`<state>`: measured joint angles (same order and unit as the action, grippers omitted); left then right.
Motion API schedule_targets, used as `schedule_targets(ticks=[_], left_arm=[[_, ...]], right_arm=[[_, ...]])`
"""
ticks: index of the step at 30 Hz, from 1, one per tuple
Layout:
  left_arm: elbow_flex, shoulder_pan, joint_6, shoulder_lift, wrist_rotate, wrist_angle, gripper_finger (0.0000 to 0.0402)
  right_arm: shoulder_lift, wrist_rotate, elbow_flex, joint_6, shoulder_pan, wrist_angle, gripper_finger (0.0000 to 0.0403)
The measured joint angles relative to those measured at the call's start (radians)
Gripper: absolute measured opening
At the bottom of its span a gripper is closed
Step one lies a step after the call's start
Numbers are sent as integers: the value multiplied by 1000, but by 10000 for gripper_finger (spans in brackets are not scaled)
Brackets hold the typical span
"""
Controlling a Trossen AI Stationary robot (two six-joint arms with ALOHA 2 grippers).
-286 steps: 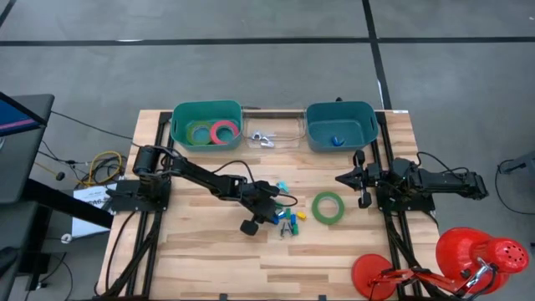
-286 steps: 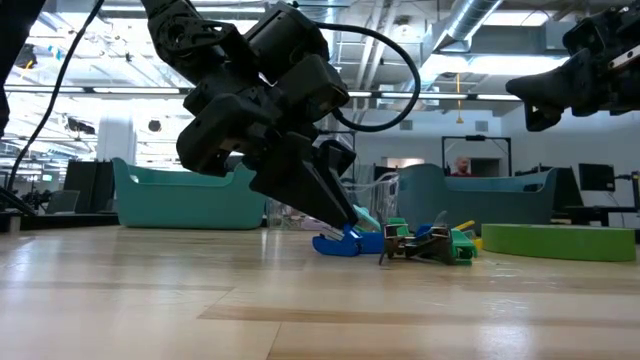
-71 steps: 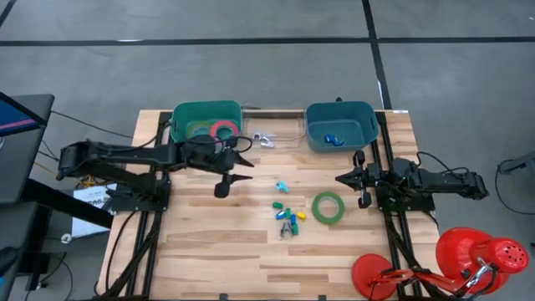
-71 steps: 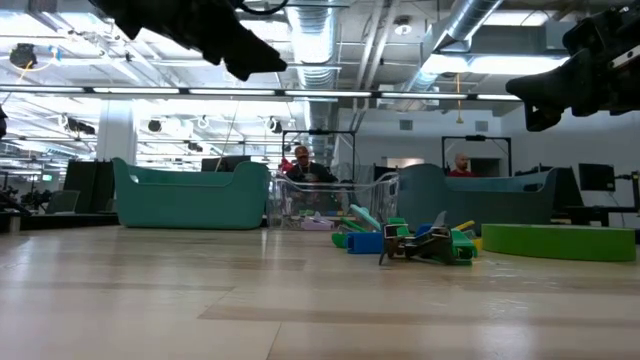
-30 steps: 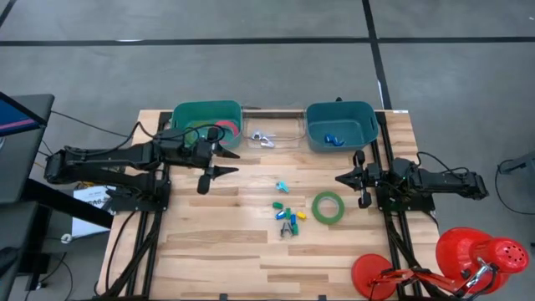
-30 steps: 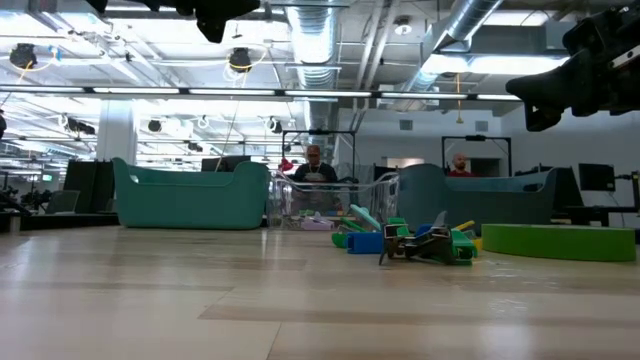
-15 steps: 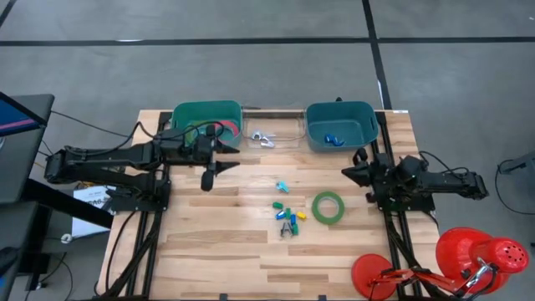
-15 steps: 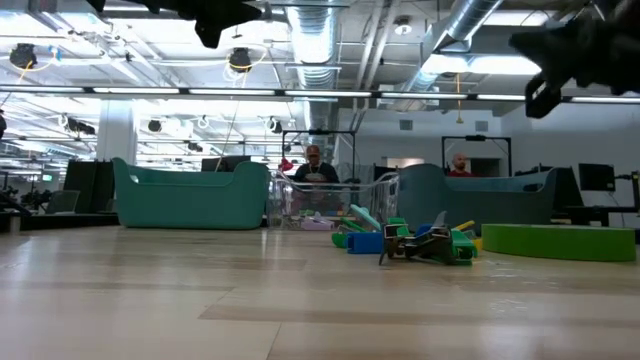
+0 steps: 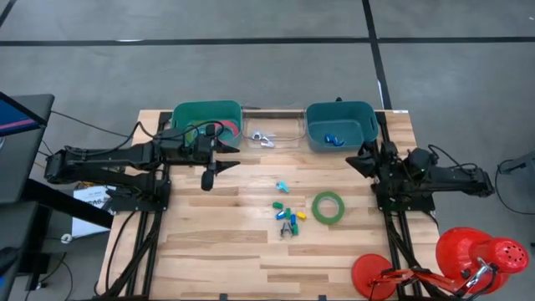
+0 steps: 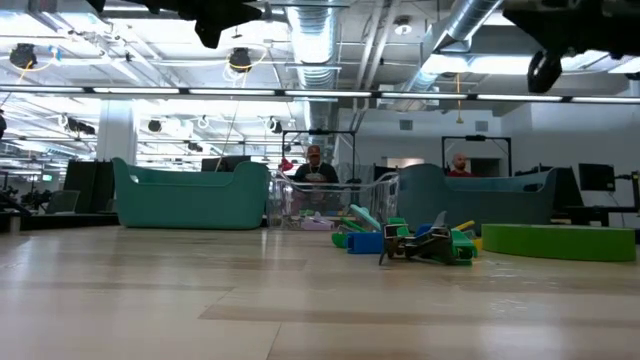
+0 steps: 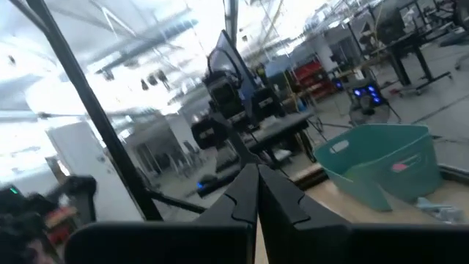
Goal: Pick and place Stapler, Stapler remover, tape
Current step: Put the green tape into the green bin
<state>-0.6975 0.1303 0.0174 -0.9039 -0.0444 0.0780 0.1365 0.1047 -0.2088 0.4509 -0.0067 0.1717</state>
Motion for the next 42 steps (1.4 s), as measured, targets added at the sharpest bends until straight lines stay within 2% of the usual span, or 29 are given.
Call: schedule_targets(ticks=[6,10,17,22,28,34,42], left_arm=[[0,0,0,0,0,6,168],[0,0,0,0,0,7,168],[0,0,0,0,0,8,168],[0,0,0,0,0,10,168],[0,0,0,0,0,12,168],[0,0,0,0,0,13,168],[0,0,3,0,0,13,168]], right_arm=[[146,-3,-145,-43,0,-62,0],[247,-48,-252,-72,2,-139,0],[396,-61,-426,-190,58,-269,0],[464,-60,-528,-199,101,-404,0],[526,-62,-555,-184,141,-515,0],[583,-68,-555,-44,167,-605,0],[674,-82,-555,-39,169,-697,0]])
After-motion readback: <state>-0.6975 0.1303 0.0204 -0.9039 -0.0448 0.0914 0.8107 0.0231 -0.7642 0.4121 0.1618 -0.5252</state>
